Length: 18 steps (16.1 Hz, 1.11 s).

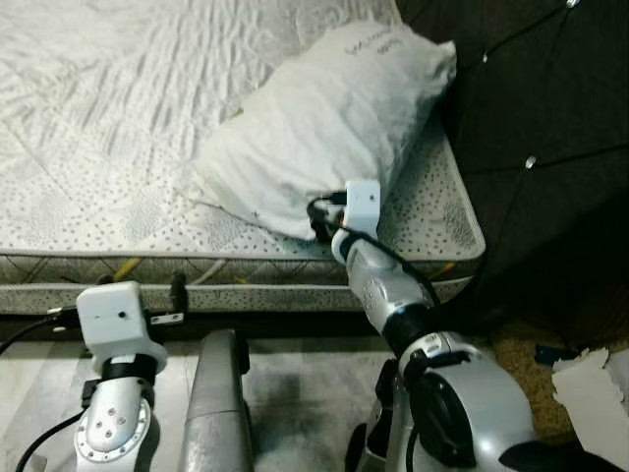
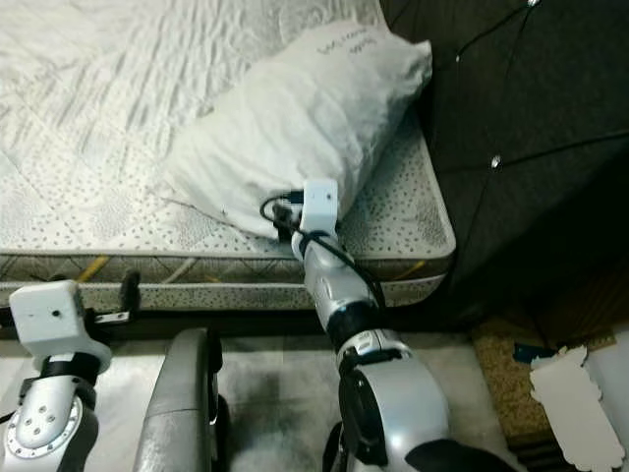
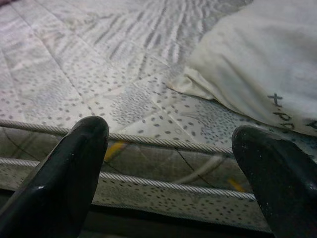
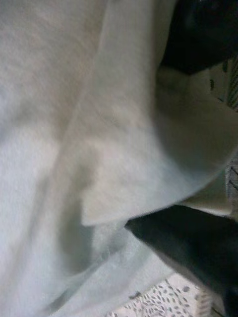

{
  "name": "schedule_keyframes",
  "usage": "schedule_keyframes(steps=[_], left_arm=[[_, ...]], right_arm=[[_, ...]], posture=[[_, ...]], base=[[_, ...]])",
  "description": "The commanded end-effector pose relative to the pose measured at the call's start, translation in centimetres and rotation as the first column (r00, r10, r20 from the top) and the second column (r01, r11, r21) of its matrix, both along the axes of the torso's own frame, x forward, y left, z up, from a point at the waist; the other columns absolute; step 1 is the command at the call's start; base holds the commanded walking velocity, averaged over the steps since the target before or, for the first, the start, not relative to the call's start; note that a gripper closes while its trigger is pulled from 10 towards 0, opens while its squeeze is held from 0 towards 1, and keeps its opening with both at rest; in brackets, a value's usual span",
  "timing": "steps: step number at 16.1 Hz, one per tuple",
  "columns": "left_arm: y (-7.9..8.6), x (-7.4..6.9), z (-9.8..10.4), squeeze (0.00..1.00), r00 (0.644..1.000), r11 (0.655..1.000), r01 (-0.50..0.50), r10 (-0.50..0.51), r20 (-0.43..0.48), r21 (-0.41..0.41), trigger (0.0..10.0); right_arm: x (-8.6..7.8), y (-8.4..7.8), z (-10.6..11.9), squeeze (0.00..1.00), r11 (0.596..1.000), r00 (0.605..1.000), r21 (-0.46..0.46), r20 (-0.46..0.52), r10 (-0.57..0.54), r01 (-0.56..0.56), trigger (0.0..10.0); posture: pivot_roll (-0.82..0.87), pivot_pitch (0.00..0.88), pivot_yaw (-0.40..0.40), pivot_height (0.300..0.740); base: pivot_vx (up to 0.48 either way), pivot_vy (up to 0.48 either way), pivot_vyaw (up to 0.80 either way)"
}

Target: Clean up the room

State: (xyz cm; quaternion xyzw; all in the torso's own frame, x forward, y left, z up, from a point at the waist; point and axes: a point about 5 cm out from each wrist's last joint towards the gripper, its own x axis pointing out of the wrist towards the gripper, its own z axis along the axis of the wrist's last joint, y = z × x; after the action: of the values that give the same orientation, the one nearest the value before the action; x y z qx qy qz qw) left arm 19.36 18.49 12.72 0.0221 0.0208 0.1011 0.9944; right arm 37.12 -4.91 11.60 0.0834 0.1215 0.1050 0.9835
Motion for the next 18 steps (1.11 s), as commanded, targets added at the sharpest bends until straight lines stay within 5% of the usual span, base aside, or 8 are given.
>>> schedule_keyframes(steps=[1,8,13,18], left_arm=[[-0.2,-0.3,0.0,0.00,1.000,1.000,-0.004,0.004,-0.017,-0.002,10.0],[-0.5,0.0,0.1,0.00,1.000,1.000,0.005,-0.005,-0.025,-0.017,10.0],[-0.1,0.7,0.5,0.00,1.000,1.000,0.002,-0.002,-0.007,0.001,10.0],[-0.2,2.5,0.8,0.00,0.999,1.000,0.024,-0.024,0.031,0.006,10.0]], right_arm=[[0.8,-0.4,1.4,0.00,0.999,0.998,0.019,0.041,-0.040,0.039,0.0],[2.3,-2.1,3.6,0.00,0.998,0.994,0.021,0.093,-0.060,0.059,0.0],[3.1,-4.2,4.5,0.00,0.995,0.990,-0.058,0.127,-0.068,0.076,0.0],[4.4,-10.8,7.7,0.00,0.963,0.957,-0.141,0.209,-0.200,0.231,0.0]], posture=[[0.27,0.235,-0.090,0.571],[0.25,0.250,-0.088,0.571],[0.26,0.221,-0.078,0.571],[0.24,0.165,-0.060,0.571]], base=[[0.000,0.000,0.00],[0.000,0.000,0.00],[0.000,0.000,0.00],[0.000,0.000,0.00]])
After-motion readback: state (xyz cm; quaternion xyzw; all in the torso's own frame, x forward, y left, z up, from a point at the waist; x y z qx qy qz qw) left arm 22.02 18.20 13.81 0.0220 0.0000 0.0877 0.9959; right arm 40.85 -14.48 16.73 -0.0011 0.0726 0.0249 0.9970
